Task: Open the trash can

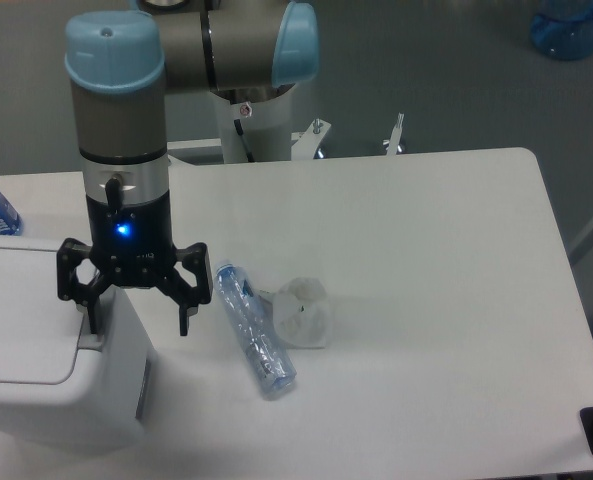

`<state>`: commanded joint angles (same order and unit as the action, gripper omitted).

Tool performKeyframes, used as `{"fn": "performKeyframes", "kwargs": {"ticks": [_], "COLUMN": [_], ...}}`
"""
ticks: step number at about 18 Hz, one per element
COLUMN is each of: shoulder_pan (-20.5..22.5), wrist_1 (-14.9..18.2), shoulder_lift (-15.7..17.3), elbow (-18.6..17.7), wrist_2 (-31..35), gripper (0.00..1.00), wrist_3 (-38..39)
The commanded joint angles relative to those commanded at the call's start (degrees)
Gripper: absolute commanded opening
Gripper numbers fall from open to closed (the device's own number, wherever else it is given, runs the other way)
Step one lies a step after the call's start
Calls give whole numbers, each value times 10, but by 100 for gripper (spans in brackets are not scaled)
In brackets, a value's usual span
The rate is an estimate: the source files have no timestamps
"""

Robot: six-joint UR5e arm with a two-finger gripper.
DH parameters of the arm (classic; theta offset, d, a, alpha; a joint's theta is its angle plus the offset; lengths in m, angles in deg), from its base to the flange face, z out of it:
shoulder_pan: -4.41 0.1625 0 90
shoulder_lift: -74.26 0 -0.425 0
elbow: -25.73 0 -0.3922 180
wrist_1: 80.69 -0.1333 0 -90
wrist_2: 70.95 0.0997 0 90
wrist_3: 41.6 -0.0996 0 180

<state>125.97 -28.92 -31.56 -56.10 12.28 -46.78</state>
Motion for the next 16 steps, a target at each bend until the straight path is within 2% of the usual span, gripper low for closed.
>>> {"fn": "performKeyframes", "kwargs": {"ticks": [10, 16], "shoulder_pan": [1, 7], "wrist_1": [0, -3], "shoulder_lift": [0, 3], "elbow": [-6, 20], "wrist_2": [0, 1], "gripper": [100, 100], "wrist_3": [0, -5]}}
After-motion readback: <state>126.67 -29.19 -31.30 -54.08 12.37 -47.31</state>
